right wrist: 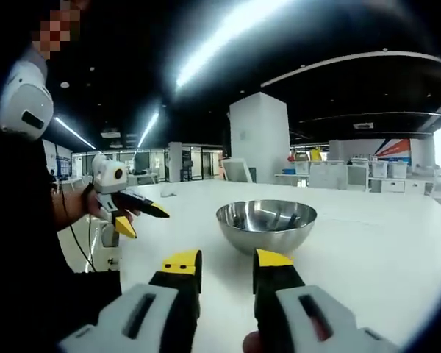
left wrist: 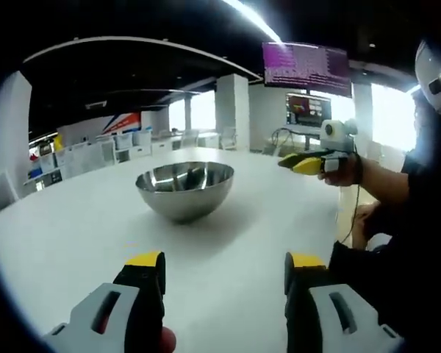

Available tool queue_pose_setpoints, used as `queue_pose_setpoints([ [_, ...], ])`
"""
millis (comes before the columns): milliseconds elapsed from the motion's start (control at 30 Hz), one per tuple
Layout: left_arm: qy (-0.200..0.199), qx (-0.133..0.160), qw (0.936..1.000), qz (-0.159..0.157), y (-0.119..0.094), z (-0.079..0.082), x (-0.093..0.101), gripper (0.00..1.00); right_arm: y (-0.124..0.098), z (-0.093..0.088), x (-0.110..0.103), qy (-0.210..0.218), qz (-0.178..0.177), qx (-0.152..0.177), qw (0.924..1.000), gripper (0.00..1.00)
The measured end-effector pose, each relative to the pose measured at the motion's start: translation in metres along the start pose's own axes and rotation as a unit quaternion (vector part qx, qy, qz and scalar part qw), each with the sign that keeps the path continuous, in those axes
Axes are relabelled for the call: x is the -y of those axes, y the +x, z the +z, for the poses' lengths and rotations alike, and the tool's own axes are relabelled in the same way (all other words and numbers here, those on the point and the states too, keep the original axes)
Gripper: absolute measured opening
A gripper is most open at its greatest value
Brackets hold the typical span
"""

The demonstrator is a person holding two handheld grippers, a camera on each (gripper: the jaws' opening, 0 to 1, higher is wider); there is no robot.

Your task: Pick up the QQ candy scattered on the table and place it into the stainless steel bowl on the table

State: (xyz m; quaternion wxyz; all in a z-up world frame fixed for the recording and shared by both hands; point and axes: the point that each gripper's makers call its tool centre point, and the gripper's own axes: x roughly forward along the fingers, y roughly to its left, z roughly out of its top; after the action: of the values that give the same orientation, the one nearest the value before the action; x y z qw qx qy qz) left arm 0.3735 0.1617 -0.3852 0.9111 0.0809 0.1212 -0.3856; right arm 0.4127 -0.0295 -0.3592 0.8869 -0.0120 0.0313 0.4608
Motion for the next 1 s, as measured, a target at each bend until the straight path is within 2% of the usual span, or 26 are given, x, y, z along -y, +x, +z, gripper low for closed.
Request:
queue_pose_setpoints([
  [67,0.018,0.016,0.9996,-0.013,0.007,0.005,-0.010,0.78,0.005,-0.002,0.006,0.000,0.010,-0.003,0.9999,0.36],
  [167,-0.002,0.017,0.9986,-0.050,0.020,0.001,-0.021,0.95,0.014,-0.004,0.015,-0.010,0.026,-0.009,0.9996,0.49],
  [300,0.008,0.025,0.9977,-0.062,0.037,0.004,-0.041,0.95,0.031,-0.007,0.032,-0.019,0.048,-0.016,0.9985,0.64],
  [467,0.028,0.071,0.9938,-0.081,0.058,0.029,-0.058,0.95,0.051,-0.009,0.053,-0.020,0.070,-0.012,0.9973,0.77],
  [533,0.028,0.075,0.9935,-0.082,0.067,0.029,-0.068,0.95,0.057,-0.010,0.060,-0.018,0.076,-0.008,0.9969,0.81],
  [733,0.046,0.061,0.9913,-0.107,0.093,0.020,-0.086,0.95,0.081,-0.022,0.079,-0.020,0.088,-0.033,0.9954,0.84],
  [867,0.050,0.070,0.9886,-0.123,0.110,0.022,-0.096,0.95,0.092,-0.024,0.090,-0.019,0.101,-0.032,0.9941,0.84],
  [1000,0.064,0.082,0.9833,-0.150,0.122,0.023,-0.095,0.95,0.103,-0.034,0.093,-0.021,0.137,-0.041,0.9895,0.85],
])
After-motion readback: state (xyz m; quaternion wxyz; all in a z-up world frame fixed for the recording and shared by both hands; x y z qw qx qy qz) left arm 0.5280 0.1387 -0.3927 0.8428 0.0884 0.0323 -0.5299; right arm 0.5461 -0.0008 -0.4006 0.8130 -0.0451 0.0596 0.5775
